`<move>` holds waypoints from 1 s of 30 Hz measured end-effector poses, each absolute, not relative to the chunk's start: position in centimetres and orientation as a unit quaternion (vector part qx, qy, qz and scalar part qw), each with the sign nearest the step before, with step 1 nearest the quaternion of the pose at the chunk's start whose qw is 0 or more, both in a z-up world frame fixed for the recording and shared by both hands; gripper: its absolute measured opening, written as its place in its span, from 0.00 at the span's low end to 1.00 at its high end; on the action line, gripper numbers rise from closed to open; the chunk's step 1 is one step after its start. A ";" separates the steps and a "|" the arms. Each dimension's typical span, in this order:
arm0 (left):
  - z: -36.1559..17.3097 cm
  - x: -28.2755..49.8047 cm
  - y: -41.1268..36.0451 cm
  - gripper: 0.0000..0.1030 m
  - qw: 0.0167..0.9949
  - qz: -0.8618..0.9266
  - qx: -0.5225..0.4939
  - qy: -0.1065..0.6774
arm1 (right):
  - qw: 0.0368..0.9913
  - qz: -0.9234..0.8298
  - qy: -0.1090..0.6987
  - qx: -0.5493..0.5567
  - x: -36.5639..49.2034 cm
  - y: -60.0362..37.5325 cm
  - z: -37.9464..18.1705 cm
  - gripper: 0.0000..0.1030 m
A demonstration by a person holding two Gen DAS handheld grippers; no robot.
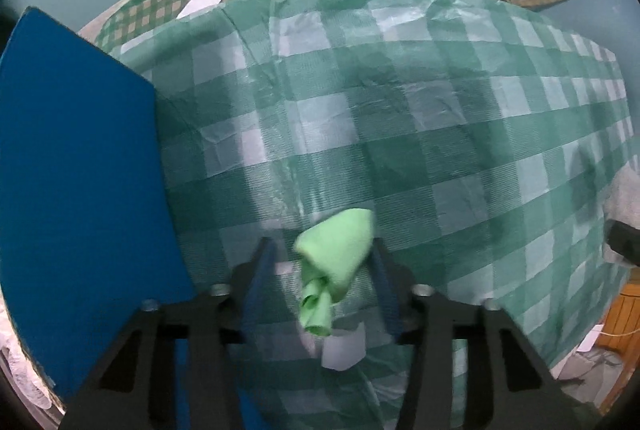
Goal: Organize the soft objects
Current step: 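Grasp the green rubber toy with the left tool while the right tool grasps the grey sock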
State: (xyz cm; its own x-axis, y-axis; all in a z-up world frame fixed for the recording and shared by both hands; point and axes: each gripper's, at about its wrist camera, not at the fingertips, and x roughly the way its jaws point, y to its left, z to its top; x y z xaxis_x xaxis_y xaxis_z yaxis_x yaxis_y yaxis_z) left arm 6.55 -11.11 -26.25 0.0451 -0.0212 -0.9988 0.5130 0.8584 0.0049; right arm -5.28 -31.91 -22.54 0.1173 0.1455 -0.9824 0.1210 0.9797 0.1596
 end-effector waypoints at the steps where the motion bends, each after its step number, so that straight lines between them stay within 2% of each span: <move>1: -26.1 6.5 -11.2 0.30 0.700 -0.191 0.187 0.662 | 0.740 0.010 0.665 0.098 -5.0 -31.9 -22.3 0.33; 6: -25.5 6.1 -11.4 0.26 0.707 -0.192 0.184 0.655 | 0.742 0.017 0.663 0.096 -4.5 -31.7 -21.9 0.33; 30: -15.7 3.1 -8.1 0.25 0.751 -0.207 0.123 0.614 | 0.765 0.064 0.637 0.073 -3.5 -28.6 -16.2 0.33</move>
State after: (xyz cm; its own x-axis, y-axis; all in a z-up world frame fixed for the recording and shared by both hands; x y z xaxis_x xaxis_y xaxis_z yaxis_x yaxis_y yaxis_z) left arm 3.15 -8.07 -15.67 0.1591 -0.1596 -0.9743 0.4629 0.8837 -0.0692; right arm -3.54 -28.59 -16.21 0.1809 0.1897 -0.9650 -0.0047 0.9814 0.1920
